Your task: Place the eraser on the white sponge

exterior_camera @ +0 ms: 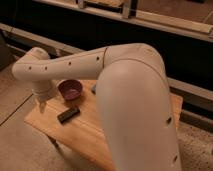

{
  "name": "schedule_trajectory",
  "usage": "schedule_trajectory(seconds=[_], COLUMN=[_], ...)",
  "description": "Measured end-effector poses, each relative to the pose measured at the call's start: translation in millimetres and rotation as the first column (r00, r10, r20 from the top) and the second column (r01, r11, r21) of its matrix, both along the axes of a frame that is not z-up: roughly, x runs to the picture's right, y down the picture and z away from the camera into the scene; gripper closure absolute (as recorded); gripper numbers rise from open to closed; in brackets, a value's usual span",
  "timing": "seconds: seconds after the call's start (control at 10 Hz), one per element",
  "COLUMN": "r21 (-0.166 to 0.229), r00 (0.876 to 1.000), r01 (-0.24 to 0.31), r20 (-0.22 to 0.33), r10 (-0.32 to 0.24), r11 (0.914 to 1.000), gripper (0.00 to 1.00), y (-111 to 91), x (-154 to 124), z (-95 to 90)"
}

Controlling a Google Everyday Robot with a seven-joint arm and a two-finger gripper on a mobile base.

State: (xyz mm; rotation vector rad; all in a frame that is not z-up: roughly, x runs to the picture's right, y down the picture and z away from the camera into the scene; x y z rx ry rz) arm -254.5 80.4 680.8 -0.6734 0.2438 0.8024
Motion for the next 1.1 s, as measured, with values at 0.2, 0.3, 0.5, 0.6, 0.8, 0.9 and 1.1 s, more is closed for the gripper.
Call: schedule_trajectory(seconds=[0.2,0.3,0.5,0.6,0.8,0.9,1.1], r21=[-0.056,-0.076,-0.091,-0.094,-0.087,-0.083,-0.056], r00=[0.988,0.976,0.961,0.958,0.949,0.937,0.884], r01=[0.131,0.181,0.227,0.236,0.266,0.304,0.429], r20=[0.095,0.138,0.180,0.188,0.199,0.206,0.232], r10=[-0.125,-0.170,-0.208,-0.215,-0.245,-0.282,-0.406], r11=[0.9898,0.9805,0.9696,0.9673,0.9600,0.9490,0.9018], gripper=[0.35,0.35,0.35,0.35,0.35,0.35,0.35], y=[2,2,2,2,2,2,-5], x=[7,10,12,13,14,17,25], z=[-6.9,-10.1,-13.0,-13.4,-11.7,-9.2,-2.5])
